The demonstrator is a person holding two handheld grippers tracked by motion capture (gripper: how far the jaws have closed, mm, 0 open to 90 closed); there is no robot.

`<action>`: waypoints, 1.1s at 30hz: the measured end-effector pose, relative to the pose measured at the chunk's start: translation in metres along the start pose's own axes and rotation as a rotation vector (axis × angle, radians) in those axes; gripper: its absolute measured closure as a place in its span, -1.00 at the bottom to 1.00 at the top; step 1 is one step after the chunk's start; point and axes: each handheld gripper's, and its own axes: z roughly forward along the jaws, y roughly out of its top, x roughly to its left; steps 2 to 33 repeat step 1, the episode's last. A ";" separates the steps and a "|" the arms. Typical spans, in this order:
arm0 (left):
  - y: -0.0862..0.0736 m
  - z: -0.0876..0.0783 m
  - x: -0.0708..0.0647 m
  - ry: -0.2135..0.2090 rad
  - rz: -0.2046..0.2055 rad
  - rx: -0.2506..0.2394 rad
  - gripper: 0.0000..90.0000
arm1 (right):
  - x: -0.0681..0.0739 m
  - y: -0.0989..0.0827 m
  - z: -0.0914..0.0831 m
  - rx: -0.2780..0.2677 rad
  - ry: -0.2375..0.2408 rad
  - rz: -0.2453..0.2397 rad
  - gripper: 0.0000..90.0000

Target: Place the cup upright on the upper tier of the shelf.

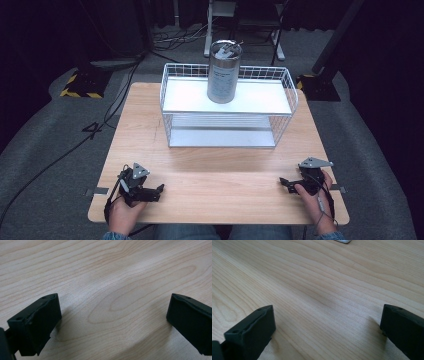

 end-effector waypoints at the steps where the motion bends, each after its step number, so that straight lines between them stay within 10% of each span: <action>1: 0.000 0.000 0.000 0.001 0.001 0.000 -1.00 | 0.000 0.000 0.000 -0.001 0.000 -0.001 -0.99; 33: 0.000 0.000 0.000 0.001 0.001 0.000 -1.00 | 0.000 0.000 0.000 -0.001 0.000 -0.001 -0.99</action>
